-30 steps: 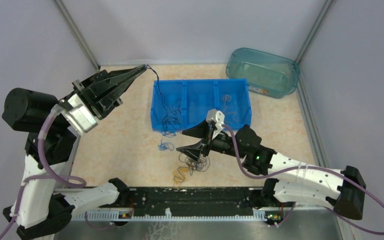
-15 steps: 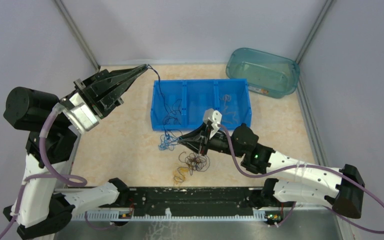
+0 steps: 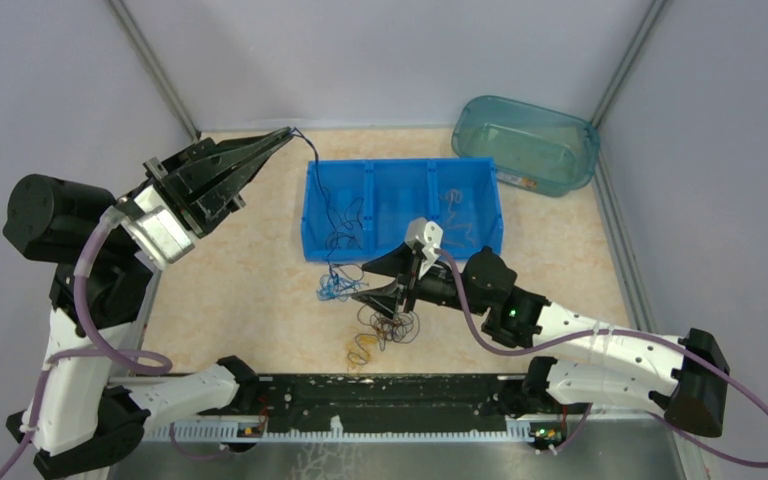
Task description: Untangle the cables
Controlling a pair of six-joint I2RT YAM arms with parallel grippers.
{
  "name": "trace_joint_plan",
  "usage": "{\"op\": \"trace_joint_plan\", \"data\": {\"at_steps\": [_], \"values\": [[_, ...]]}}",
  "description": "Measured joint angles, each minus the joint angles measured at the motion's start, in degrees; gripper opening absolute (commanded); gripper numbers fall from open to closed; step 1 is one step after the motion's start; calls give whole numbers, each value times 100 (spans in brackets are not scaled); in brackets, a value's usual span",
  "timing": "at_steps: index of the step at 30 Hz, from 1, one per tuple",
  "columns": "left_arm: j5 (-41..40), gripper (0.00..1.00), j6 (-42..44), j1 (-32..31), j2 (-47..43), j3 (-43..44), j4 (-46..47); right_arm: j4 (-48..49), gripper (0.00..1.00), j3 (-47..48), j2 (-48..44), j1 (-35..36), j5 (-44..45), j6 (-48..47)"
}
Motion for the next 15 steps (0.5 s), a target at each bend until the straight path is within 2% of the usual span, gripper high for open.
{"op": "trace_joint_plan", "data": {"at_steps": [7,15], "values": [[0,0,-2,0,0,-2,0,-57,46,157,149,0,-72,-55],[0,0,-4,0,0,-2,0,-118,45,608,678,0,122,-247]]}}
